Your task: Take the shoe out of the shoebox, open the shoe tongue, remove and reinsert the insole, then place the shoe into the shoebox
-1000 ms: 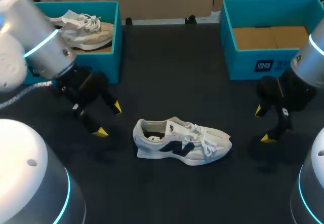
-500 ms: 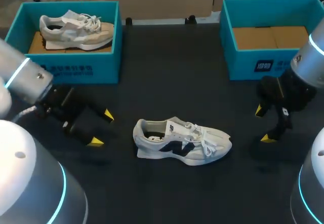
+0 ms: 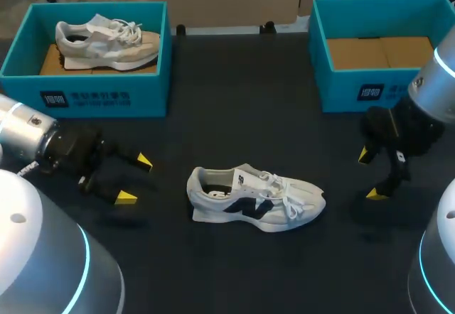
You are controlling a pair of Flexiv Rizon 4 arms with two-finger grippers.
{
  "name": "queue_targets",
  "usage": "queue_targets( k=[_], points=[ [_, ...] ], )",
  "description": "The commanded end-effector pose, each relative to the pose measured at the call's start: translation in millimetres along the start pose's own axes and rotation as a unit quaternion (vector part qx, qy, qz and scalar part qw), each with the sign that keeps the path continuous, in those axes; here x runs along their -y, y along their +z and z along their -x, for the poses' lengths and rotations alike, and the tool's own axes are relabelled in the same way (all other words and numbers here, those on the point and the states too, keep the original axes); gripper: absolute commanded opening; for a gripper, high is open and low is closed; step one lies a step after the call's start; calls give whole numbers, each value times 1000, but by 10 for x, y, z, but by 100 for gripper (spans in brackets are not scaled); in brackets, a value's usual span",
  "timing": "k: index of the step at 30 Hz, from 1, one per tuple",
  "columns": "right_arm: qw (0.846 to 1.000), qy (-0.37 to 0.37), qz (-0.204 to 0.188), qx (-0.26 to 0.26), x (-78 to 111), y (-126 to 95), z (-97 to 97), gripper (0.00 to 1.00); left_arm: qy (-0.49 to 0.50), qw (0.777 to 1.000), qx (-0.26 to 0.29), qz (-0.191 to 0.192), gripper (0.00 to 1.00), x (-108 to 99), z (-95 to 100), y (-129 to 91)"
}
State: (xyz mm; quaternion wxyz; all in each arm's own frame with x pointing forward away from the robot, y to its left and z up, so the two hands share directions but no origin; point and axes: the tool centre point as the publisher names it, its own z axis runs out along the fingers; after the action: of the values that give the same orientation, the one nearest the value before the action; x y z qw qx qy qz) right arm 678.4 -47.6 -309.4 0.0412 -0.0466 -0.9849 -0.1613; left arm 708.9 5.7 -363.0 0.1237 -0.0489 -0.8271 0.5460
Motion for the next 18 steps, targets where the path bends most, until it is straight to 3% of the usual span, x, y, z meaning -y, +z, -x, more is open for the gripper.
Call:
queue_targets(
  k=[1,11,18],
  points=[
    [1000,0,-1,1,3,3,-11,100,-7,1000,7,-6,100,-26,16,-4],
    [1000,0,-1,1,3,3,-11,100,-36,991,81,-96,100,-319,76,-46],
    [1000,0,-1,1,3,3,-11,100,-35,989,86,-114,100,-350,72,-72]
  ],
)
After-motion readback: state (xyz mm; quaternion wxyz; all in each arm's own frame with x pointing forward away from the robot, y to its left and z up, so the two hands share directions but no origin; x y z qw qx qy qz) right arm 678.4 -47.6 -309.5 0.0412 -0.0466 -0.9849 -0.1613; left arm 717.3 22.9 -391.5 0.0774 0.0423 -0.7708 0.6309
